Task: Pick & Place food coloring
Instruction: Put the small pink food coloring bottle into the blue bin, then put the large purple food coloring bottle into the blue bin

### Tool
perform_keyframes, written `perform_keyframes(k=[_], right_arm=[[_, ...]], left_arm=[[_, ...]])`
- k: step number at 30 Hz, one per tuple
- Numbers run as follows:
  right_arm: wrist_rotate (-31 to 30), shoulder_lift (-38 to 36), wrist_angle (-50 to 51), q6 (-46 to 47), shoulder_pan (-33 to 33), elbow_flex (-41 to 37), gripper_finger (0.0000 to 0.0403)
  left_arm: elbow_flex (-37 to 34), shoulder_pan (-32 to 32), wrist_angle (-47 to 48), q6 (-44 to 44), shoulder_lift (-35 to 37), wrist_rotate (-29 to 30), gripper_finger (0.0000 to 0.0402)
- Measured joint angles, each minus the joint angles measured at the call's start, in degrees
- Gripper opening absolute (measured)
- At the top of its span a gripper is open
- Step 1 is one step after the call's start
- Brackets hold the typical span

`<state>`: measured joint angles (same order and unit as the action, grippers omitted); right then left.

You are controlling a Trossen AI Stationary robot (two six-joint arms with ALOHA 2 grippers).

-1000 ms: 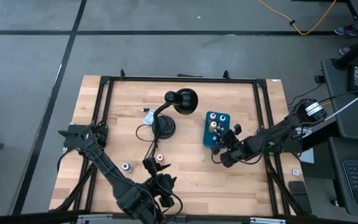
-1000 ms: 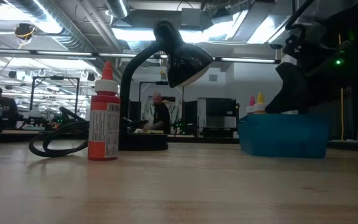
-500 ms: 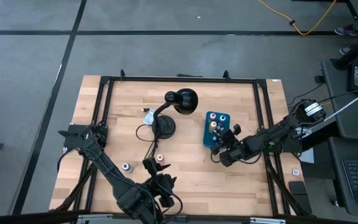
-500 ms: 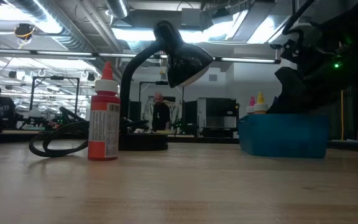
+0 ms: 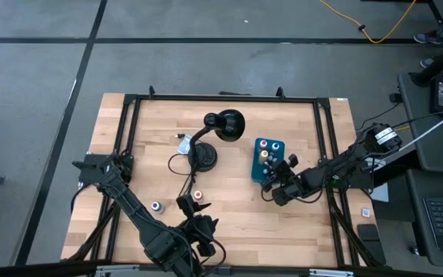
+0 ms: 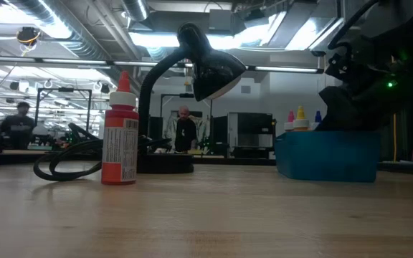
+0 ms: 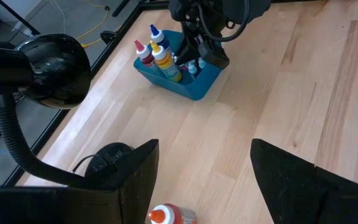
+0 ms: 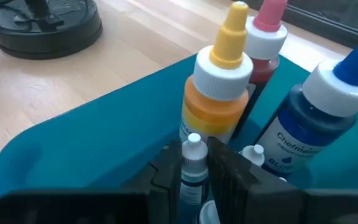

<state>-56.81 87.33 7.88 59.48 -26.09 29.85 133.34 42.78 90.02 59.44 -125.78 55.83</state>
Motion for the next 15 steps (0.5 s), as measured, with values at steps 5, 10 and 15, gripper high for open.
perform_keyframes(k=[5, 10, 15], right_arm=[[1.4, 0.0, -0.1, -1.7, 0.0, 0.0, 0.0076], [2.1, 0.0, -0.2, -2.6, 0.0, 0.0, 0.0086], [2.2, 0.0, -0.5, -2.6, 0.0, 0.0, 0.0115]], left_arm=[[0.0, 0.0, 0.0, 0.4, 0.0, 0.0, 0.0247], [0.0, 0.0, 0.0, 0.7, 0.0, 0.0, 0.0247], [0.0, 0.0, 0.0, 0.9, 0.0, -0.5, 0.0247]])
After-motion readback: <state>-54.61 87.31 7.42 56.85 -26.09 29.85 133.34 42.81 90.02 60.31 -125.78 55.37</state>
